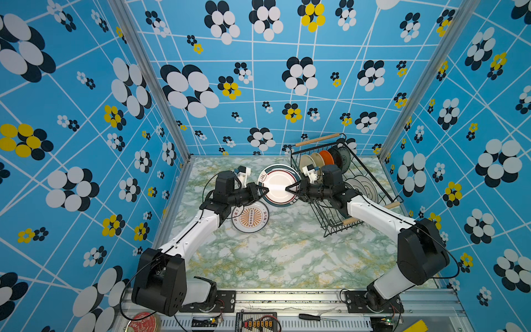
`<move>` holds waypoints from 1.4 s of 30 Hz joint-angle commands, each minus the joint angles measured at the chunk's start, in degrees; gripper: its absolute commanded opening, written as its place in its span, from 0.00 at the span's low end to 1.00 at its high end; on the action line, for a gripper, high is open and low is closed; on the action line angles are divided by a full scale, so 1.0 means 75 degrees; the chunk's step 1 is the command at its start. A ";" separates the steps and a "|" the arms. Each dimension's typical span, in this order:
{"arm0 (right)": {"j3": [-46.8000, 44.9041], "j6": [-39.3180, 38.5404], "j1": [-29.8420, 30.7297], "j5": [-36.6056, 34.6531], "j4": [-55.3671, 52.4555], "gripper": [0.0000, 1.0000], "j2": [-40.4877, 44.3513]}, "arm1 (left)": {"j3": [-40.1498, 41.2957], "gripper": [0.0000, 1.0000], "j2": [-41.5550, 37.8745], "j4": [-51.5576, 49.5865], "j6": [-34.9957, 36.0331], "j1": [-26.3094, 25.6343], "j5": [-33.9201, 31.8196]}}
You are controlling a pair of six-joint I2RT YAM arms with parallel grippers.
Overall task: Unload the plates from the dish rack
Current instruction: Place the plate on the plate.
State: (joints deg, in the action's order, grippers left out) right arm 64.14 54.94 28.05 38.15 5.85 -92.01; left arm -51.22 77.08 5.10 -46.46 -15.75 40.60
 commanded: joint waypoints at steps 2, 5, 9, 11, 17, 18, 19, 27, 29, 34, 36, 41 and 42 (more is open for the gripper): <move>0.0473 -0.0083 0.0129 0.0259 0.0420 0.44 0.0104 | 0.0208 0.07 -0.0136 -0.0503 0.0382 0.0163 -0.0057; 0.0551 -0.0179 0.0127 0.0192 0.0275 0.52 0.0080 | 0.0253 0.06 -0.0240 -0.0717 0.0393 0.0348 -0.0029; 0.0910 -0.0887 0.0127 -0.0276 -0.0873 0.61 0.0170 | 0.0302 0.04 -0.0536 -0.1178 0.0470 0.0690 -0.0151; 0.1252 -0.1501 0.0127 -0.0785 -0.1881 0.65 0.0258 | 0.0319 0.03 -0.0713 -0.1482 0.0521 0.0882 -0.0228; 0.2263 -0.3160 0.0130 -0.3028 -0.4682 0.70 0.0526 | 0.0401 0.02 -0.1310 -0.2520 0.0621 0.1499 -0.0783; 0.2365 -0.3330 0.0124 -0.3411 -0.4984 0.71 0.0581 | 0.0449 0.03 -0.1394 -0.2683 0.0630 0.1600 -0.0937; 0.2481 -0.3504 0.0125 -0.3827 -0.5339 0.71 0.0637 | 0.0518 0.04 -0.1468 -0.2788 0.0670 0.1711 -0.1027; 0.2962 -0.4471 0.0113 -0.6612 -0.7123 0.78 0.0900 | 0.0878 0.04 -0.1489 -0.3393 0.0740 0.2237 -0.1532; 0.2991 -0.4627 0.0078 -0.7251 -0.7478 0.78 0.0868 | 0.0958 0.04 -0.1437 -0.3374 0.0704 0.2266 -0.1555; 0.2862 -0.4688 -0.0019 -0.7781 -0.7716 0.80 0.1000 | 0.0993 0.04 -0.1326 -0.3628 0.0791 0.2275 -0.1930; 0.2840 -0.4679 -0.0043 -0.7889 -0.7767 0.80 0.1042 | 0.1027 0.05 -0.1227 -0.3657 0.0821 0.2276 -0.1991; 0.2833 -0.4676 -0.0119 -0.8076 -0.7930 0.80 0.1041 | 0.1223 0.08 -0.0846 -0.3418 0.0780 0.2276 -0.1945; 0.2839 -0.4685 -0.0134 -0.8064 -0.7935 0.80 0.1041 | 0.1252 0.08 -0.0776 -0.3379 0.0769 0.2271 -0.1927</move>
State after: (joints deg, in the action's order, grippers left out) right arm 85.34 20.53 27.55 -19.75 -51.05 -85.58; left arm -43.11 69.80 -21.43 -41.76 0.80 26.09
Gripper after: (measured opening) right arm 0.803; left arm 0.096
